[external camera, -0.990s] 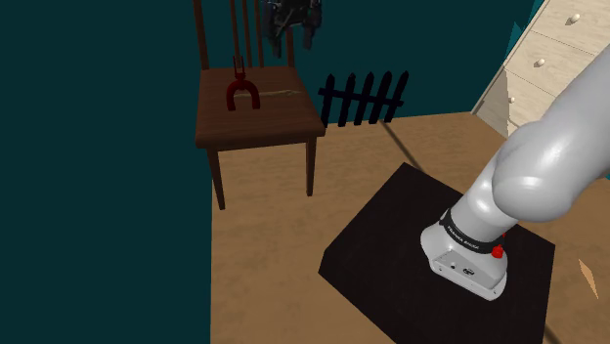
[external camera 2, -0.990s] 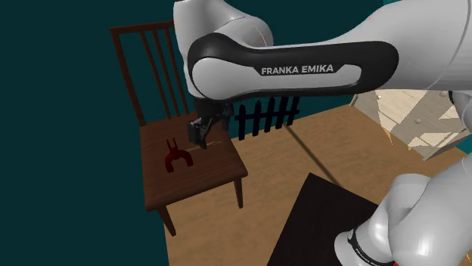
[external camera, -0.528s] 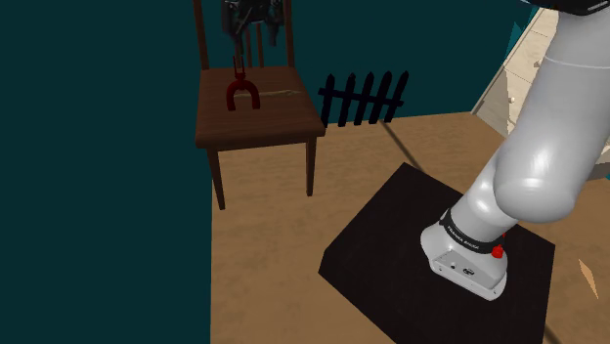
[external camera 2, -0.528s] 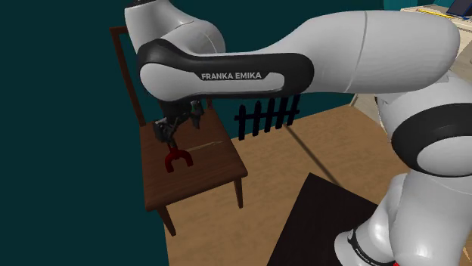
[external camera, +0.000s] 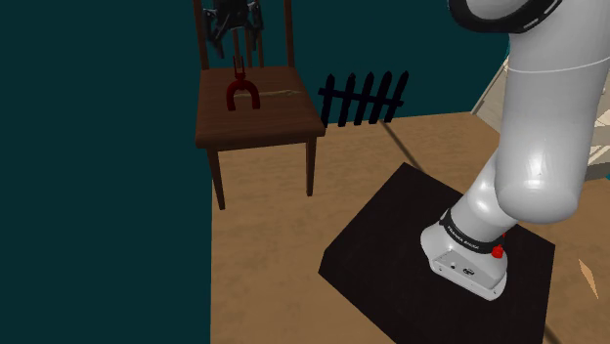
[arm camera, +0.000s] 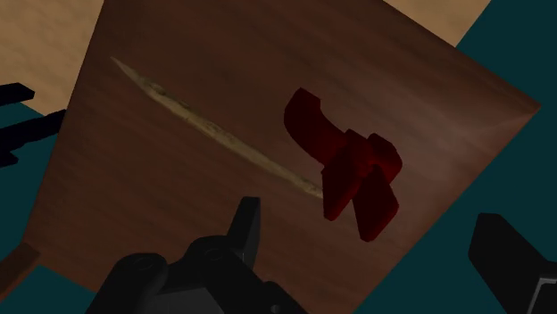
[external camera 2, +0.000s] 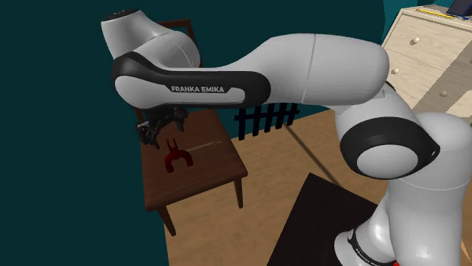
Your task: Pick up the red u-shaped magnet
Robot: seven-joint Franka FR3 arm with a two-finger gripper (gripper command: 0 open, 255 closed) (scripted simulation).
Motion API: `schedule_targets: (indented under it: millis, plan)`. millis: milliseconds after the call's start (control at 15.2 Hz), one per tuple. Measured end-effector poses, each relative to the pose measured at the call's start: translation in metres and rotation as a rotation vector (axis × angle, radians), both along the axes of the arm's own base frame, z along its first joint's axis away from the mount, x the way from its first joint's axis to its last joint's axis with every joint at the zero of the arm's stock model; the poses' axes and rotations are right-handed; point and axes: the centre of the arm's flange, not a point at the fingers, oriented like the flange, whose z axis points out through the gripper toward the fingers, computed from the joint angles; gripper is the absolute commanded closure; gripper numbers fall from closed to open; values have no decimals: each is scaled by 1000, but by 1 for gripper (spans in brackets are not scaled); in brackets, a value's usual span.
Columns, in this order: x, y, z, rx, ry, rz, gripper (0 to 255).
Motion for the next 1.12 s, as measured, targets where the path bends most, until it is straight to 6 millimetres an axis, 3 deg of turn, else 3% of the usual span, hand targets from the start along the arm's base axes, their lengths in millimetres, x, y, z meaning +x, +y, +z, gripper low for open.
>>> schedule_targets:
  millis: [264,330,1122]
  plan:
    - [0,1,-20,0,0,0,0]
    - [1,0,-22,0,0,0,255]
    - [2,0,-17,0,-1,0,255]
